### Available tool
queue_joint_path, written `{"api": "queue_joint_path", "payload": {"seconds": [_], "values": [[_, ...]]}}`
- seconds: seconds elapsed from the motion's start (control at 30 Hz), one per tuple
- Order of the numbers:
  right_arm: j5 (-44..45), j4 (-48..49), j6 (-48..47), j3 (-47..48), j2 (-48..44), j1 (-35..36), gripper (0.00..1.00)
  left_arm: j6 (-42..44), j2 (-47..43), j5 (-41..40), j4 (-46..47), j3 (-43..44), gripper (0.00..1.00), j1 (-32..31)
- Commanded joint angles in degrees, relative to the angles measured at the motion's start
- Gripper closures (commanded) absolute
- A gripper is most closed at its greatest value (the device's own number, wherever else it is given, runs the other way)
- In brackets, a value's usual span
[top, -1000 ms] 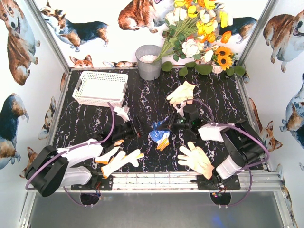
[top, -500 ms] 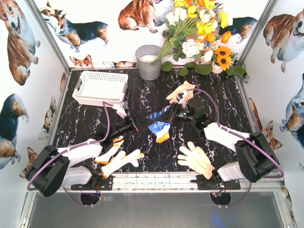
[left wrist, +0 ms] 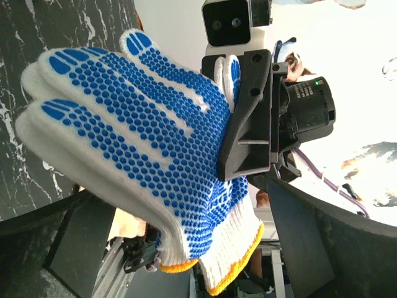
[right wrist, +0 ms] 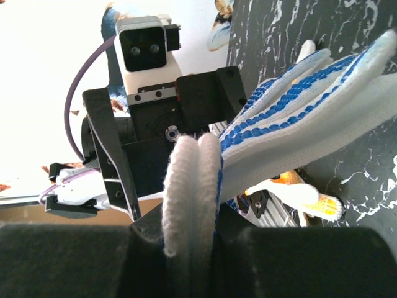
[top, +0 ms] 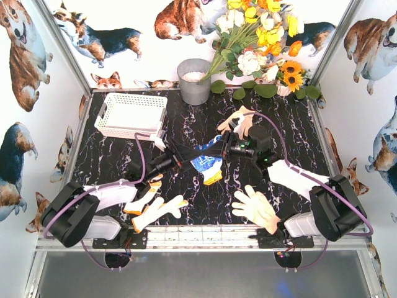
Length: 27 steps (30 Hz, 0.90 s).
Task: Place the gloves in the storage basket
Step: Pick up the glove from the center of the board.
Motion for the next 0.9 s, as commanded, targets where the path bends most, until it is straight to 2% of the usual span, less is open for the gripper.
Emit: {"api": "queue_joint_path", "payload": {"seconds": [0.0, 0.4, 0.67, 0.77, 0.87], "values": [[-3.16, 7.76, 2.04, 3.31, -1.23, 0.29, 1.0, -2.34, 1.21, 0.73, 6.6, 2.38, 0.0, 0.54], [-6.81, 9.58, 1.06, 5.58, 1.29, 2.67, 1.0, -3.01, 1.54, -0.85, 9.75, 4.88, 0.0, 0.45], [-7.99, 7.0, -1.73, 5.75, 1.35, 3.45, 1.0, -2.06, -0.12, -4.76, 10.67, 4.73, 0.0, 0.54], [-8.17, 5.26, -3.35, 6.07, 1.02, 3.66, 1.0, -2.13, -0.54, -6.03, 11.56, 4.17, 0.03, 0.54], [-8.24, 3.45, -4.65, 6.45, 0.72, 3.75, 1.0, -2.05, -0.83, -6.5, 11.54, 4.07, 0.15, 0.54]]}}
